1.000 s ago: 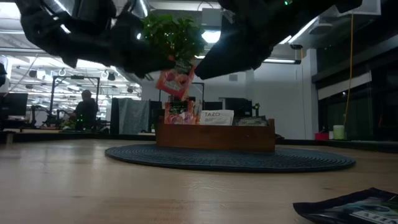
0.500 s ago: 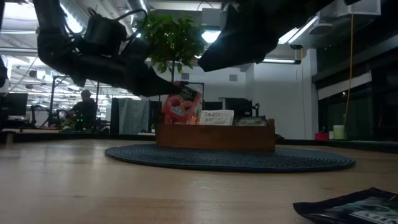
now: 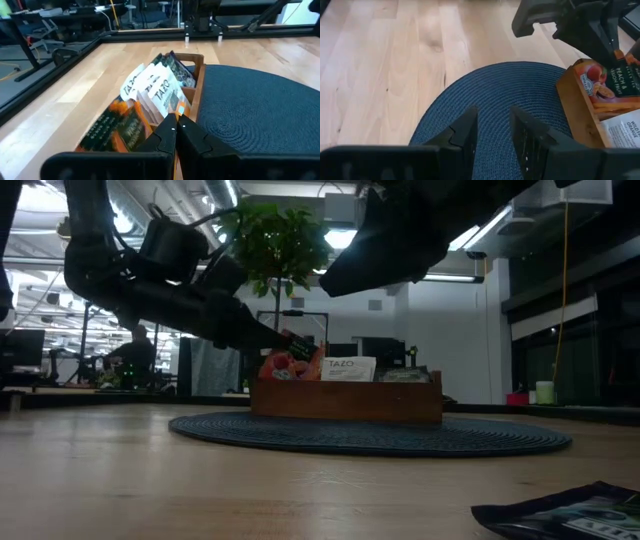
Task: Pick & Place Tea
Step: Put the orange tea bag into the left side of the wooden organizer
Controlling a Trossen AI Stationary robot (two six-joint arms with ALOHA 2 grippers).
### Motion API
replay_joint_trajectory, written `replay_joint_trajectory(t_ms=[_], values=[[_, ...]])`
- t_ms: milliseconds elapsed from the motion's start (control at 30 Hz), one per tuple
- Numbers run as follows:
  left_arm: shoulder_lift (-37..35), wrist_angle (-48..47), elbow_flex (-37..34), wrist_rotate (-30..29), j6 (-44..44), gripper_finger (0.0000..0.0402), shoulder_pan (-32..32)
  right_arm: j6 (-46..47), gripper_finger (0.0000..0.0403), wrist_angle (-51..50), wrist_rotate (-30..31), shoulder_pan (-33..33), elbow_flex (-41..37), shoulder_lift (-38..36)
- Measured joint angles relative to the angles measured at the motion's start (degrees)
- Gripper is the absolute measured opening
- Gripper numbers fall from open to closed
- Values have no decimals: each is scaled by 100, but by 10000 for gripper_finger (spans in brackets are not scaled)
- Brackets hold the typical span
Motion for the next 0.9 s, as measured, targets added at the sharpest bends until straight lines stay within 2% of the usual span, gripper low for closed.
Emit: replay_joint_trajectory(t_ms=[700, 900], values=[[3, -132, 245, -72, -3, 2, 2, -2, 116, -4, -4, 0, 2, 0], [2, -480, 245, -174, -4, 2, 2, 0, 116, -4, -7, 0, 4, 0]])
